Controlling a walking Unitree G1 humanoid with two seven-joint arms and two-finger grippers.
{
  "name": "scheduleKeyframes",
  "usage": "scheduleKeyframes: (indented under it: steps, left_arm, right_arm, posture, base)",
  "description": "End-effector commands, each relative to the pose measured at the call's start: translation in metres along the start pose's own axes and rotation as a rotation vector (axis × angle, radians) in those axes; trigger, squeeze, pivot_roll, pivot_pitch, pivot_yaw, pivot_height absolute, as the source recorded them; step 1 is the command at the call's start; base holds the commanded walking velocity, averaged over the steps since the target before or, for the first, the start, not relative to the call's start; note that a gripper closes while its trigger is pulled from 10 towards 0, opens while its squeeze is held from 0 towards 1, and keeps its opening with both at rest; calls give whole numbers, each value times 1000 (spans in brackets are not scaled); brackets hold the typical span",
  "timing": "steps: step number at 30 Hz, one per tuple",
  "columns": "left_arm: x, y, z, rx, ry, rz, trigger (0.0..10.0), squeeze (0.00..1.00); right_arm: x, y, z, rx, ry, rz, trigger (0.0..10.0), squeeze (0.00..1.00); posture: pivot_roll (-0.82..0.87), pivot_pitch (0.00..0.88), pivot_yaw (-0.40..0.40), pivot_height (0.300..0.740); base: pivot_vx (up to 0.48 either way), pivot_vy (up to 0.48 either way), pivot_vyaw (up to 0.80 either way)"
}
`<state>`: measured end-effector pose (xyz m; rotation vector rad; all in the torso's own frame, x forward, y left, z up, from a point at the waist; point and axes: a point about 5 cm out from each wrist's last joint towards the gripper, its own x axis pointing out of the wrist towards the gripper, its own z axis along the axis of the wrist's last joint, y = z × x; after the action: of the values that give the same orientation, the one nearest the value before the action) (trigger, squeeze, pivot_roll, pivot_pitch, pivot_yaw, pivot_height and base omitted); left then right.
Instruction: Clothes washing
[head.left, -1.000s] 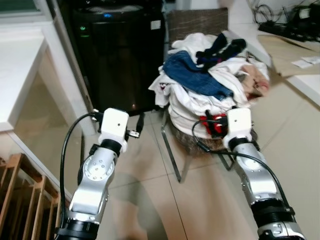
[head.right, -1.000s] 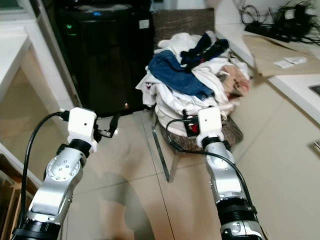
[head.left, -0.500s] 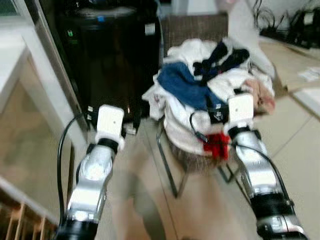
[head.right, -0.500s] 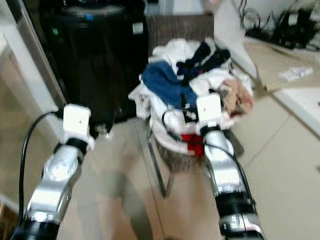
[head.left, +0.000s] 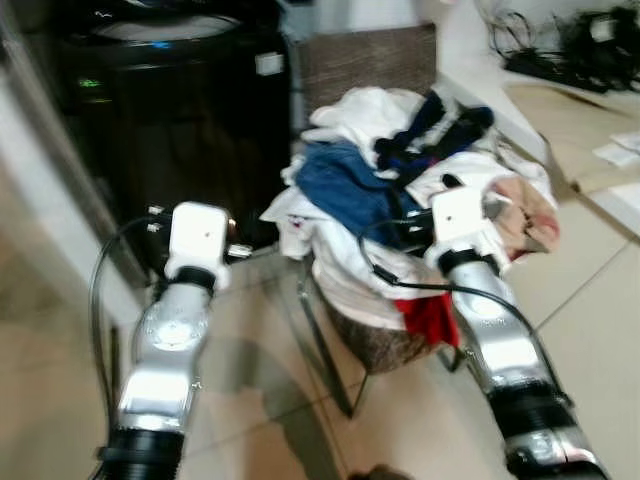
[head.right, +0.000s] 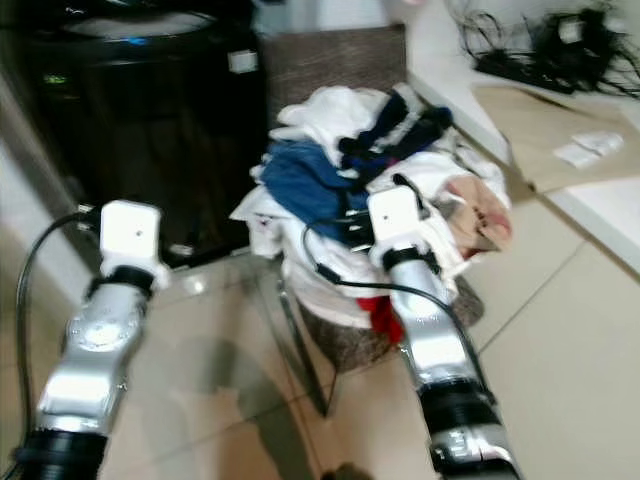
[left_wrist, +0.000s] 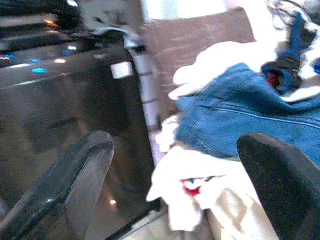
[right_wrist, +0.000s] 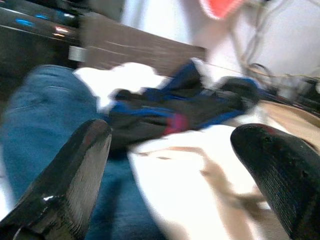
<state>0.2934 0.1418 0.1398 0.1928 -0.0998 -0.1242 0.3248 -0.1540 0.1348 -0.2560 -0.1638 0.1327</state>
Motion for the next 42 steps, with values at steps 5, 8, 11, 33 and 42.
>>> scheduleKeyframes:
  steps: [5, 8, 11, 33, 42]
  left_arm:
    - [-3, 10, -7, 20, 33, 31, 10000, 0]
    - [-4, 9, -7, 20, 35, 30, 10000, 0]
    - [-3, 9, -8, 19, 37, 28, 10000, 0]
    - [7, 13, 18, 12, -77, 27, 10000, 0]
    - [9, 14, 25, -25, -116, 53, 10000, 0]
  right_arm:
    - [2, 10, 9, -2, -44, 31, 10000, 0]
    - [2, 9, 9, 0, -48, 26, 10000, 0]
    - [1, 9, 10, 0, -50, 23, 10000, 0]
    - [0, 2, 12, -20, -71, -31, 10000, 0]
    - [-1, 2, 21, -65, -125, -36, 10000, 0]
  posture:
    - [-30, 26, -21, 740]
    - [-32, 25, -21, 740]
    - [-34, 23, -20, 740]
    - [-46, 19, -19, 740]
    - [-56, 22, -13, 740]
  base:
    - [0, 0, -731]
    - [0, 0, -731]
    - [0, 0, -731]
    - [42, 0, -364]
    - [471, 0, 0]
